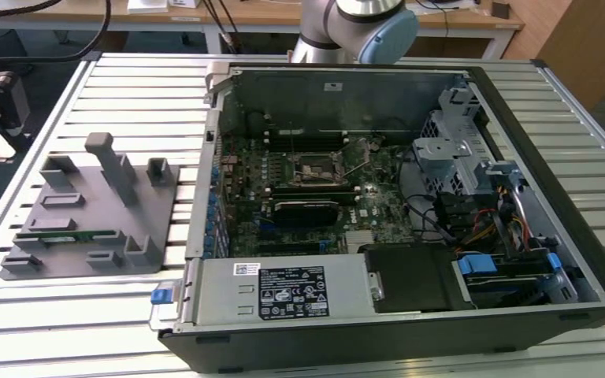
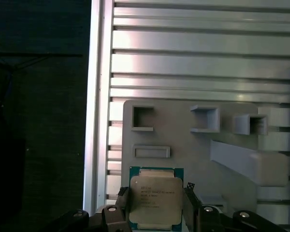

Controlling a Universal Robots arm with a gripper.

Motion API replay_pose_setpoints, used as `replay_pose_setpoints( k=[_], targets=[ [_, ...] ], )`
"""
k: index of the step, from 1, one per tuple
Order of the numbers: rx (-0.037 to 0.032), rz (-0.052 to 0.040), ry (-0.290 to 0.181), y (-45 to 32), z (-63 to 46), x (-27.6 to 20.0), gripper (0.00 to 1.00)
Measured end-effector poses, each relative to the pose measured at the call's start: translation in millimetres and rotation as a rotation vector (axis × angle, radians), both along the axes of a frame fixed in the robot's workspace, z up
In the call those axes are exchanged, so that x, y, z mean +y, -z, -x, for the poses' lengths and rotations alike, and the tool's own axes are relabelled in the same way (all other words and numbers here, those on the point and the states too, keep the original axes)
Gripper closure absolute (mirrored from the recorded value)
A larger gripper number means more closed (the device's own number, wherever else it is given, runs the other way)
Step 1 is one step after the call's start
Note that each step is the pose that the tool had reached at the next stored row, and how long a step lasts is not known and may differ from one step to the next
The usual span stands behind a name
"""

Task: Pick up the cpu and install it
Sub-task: 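Pick up the cpu and move it towards the insertion slot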

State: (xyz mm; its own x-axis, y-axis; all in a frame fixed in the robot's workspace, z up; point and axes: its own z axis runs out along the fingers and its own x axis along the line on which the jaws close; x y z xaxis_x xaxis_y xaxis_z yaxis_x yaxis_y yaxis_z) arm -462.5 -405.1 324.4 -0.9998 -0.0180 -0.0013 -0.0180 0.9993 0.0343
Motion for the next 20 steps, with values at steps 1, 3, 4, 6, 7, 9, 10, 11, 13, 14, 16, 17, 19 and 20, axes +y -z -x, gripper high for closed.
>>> replay_pose_setpoints(
  k=[1, 3, 4, 6, 7, 9, 10, 11, 13, 14, 16, 17, 19, 20],
  targets=[
    [-0.0001, -0.0001, 0.000, -1.3, 0.0, 0.1, 0.47],
    [-0.0001, -0.0001, 0.000, -3.8, 0.0, 0.2, 0.47],
    [-0.0001, -0.0001, 0.000, -5.0, 0.0, 0.3, 0.47],
    [-0.0001, -0.0001, 0.000, -7.1, 0.0, 0.5, 0.47],
    [-0.0001, -0.0001, 0.000, -8.3, 0.0, 0.6, 0.47],
    [0.0000, 0.0000, 0.000, -10.4, 0.0, 0.7, 0.47],
    [0.0000, 0.0000, 0.000, -11.3, 0.0, 0.8, 0.47],
    [0.0000, 0.0000, 0.000, -12.4, 0.0, 0.9, 0.47],
    [-0.0001, 0.0000, 0.000, -14.3, 0.0, 1.0, 0.47],
    [-0.0001, 0.0000, 0.000, -15.5, 0.0, 1.1, 0.47],
    [0.0000, 0.0000, 0.000, -20.2, 0.0, 1.4, 0.47],
    [-0.0001, -0.0001, 0.000, -21.9, 0.0, 1.5, 0.47],
    [-0.0001, 0.0000, 0.000, -25.4, 0.0, 1.7, 0.47],
    [0.0000, 0.0000, 0.000, -27.4, 0.0, 1.9, 0.47]
  ],
)
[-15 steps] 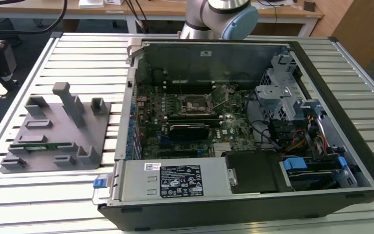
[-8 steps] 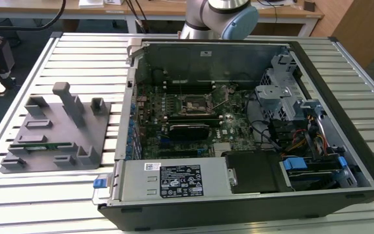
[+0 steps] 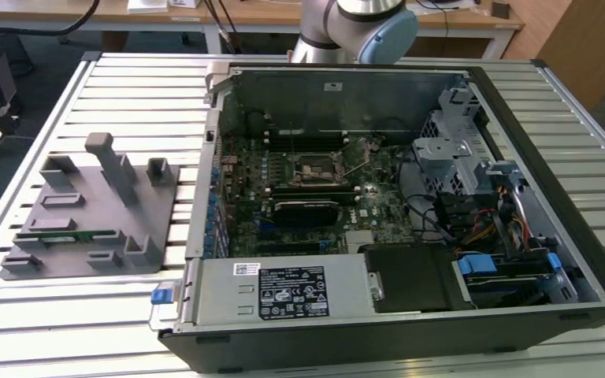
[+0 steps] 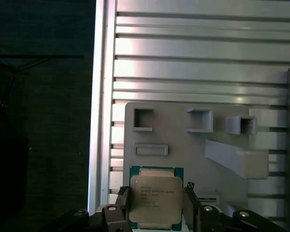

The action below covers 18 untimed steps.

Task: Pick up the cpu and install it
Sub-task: 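Pick up the cpu and move it towards the insertion slot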

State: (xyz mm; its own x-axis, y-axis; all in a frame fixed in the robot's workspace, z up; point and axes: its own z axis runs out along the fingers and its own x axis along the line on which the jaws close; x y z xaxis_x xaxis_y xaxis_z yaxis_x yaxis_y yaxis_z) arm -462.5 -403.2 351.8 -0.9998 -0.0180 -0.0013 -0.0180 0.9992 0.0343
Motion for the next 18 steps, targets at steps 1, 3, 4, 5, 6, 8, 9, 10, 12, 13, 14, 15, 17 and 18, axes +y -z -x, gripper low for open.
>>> replay_pose_setpoints(
  k=[1, 3, 4, 5, 6, 8, 9, 10, 12, 13, 14, 15, 17, 18],
  targets=[
    [0.0000, 0.0000, 0.000, -2.0, 0.0, 0.1, 0.47],
    [-0.0001, 0.0000, 0.000, -7.1, 0.0, 0.3, 0.47],
    [0.0000, 0.0000, 0.000, -9.6, 0.0, 0.4, 0.47],
    [-0.0001, 0.0000, 0.000, -12.3, 0.0, 0.6, 0.47],
    [-0.0001, 0.0000, 0.000, -15.2, 0.0, 0.7, 0.47],
    [-0.0001, 0.0000, 0.000, -21.3, 0.0, 1.0, 0.47],
    [0.0000, 0.0000, 0.000, -24.2, 0.0, 1.2, 0.47],
    [0.0000, 0.0000, 0.000, -27.1, 0.0, 1.3, 0.47],
    [-0.0002, 0.0000, 0.000, -33.0, 0.0, 1.7, 0.47],
    [0.0000, 0.0000, 0.000, -36.2, 0.0, 1.8, 0.47],
    [-0.0001, 0.0000, 0.000, -39.1, 0.0, 1.9, 0.47],
    [-0.0001, 0.0001, 0.000, -42.1, 0.0, 2.2, 0.47],
    [0.0000, 0.0004, 0.000, -48.5, 0.0, 2.6, 0.47],
    [0.0000, 0.0004, 0.000, -51.8, 0.0, 2.8, 0.47]
  ],
)
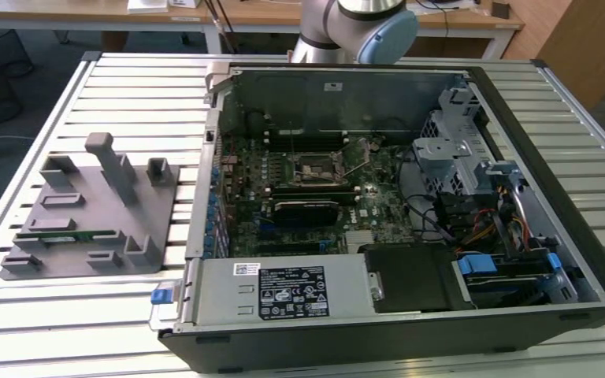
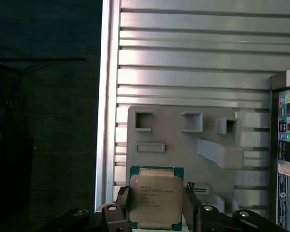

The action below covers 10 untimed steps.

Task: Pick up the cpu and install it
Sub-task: 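Pick up the cpu and move it towards the insertion slot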

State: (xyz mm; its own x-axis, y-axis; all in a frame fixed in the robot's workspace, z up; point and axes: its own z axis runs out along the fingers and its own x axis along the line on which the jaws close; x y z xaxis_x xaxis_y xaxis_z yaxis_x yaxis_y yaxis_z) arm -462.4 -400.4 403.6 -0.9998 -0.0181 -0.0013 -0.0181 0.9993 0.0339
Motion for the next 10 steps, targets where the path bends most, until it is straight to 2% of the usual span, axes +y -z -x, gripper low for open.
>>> replay_pose_setpoints(
  k=[4, 10],
  targets=[
    [0.0000, 0.0005, 0.000, -11.4, -0.1, 1.1, 0.47],
    [-0.0021, 0.0007, 0.000, -12.2, 0.0, 1.1, 0.47]
  ],
)
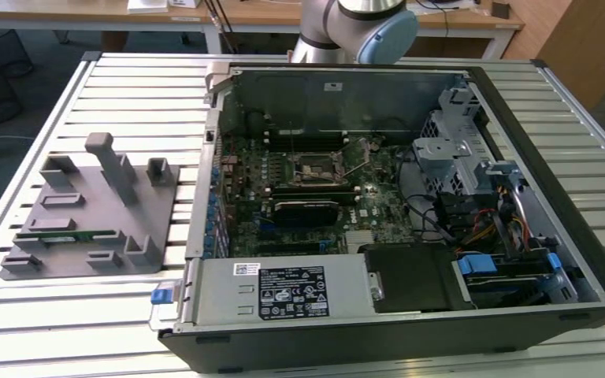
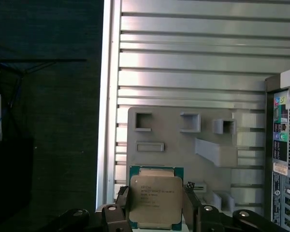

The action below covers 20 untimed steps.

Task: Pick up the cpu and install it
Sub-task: 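Pick up the cpu and move it towards the insertion slot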

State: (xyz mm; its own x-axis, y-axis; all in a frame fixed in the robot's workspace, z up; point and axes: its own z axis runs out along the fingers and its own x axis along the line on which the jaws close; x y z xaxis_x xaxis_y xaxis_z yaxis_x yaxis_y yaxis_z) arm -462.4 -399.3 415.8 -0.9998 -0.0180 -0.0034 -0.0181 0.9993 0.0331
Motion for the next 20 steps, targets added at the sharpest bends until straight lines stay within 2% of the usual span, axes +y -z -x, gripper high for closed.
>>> replay_pose_setpoints(
  k=[20],
  targets=[
    [0.0000, 0.0000, 0.000, 0.0, -22.3, 0.0, 0.47]
  ],
)
